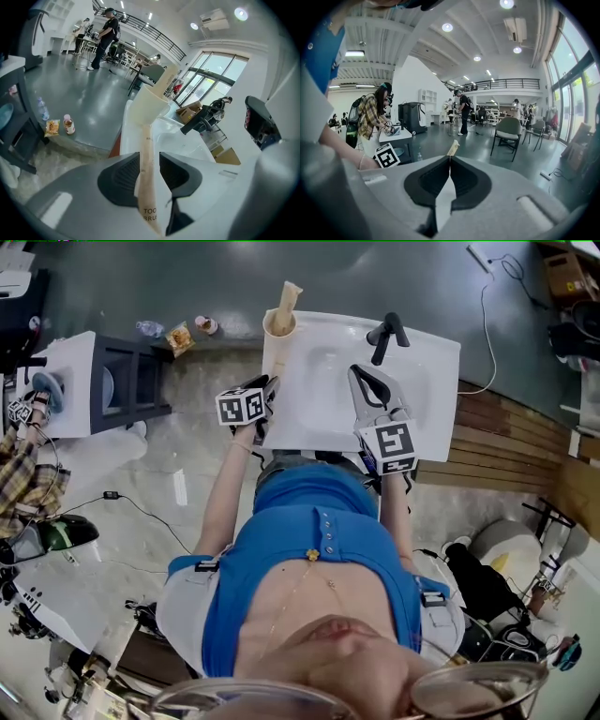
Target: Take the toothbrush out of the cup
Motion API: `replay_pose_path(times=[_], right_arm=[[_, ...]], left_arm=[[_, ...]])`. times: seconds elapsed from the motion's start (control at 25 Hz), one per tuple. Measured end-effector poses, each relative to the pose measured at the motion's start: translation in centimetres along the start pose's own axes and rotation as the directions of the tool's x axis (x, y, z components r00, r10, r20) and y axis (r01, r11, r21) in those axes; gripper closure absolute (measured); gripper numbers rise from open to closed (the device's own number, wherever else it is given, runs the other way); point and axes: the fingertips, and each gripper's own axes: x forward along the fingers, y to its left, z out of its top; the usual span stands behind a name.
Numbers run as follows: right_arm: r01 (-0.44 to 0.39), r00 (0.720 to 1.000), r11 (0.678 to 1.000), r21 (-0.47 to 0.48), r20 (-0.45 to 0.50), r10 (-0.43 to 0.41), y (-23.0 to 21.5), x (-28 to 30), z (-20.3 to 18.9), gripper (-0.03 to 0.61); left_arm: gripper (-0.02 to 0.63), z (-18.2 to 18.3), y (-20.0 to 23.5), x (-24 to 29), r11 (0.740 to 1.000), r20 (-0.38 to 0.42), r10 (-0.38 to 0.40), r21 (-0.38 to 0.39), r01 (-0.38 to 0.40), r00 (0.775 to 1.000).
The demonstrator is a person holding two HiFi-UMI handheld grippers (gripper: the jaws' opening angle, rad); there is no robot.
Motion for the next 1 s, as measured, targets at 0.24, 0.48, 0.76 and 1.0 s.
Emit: replay_pose_path(times=[0.24, 0.48, 0.76, 1.0], right_arm=[[-0.036, 0.999, 0.999, 0.003, -0.007, 0.036, 1.1, 2.0, 0.6, 0.557], [-0.053, 0.998, 0.999, 0.006, -0.023, 0.053, 2.0, 3.8, 0.4, 0.557], [-0.057, 0.997, 0.998, 0.035, -0.043, 0.059, 2.8, 6.6, 0.1, 0.552], [-0.076, 0.994, 0.996, 0.038, -0.071, 0.079, 3.5, 9.9, -0.3, 0.54]], left_arm=[[0.501, 1.5, -0.9, -1.7, 1.0, 0.056, -0.017, 0.023, 0.015, 0.998], [0.561, 2.7, -2.2, -3.5, 0.997, 0.105, -0.047, 0.069, 0.04, 0.993], [0.614, 3.9, -3.2, -5.2, 0.992, 0.15, -0.099, 0.098, 0.085, 0.984], [0.614, 5.0, -4.2, -6.6, 0.982, 0.179, -0.139, 0.152, 0.112, 0.974]])
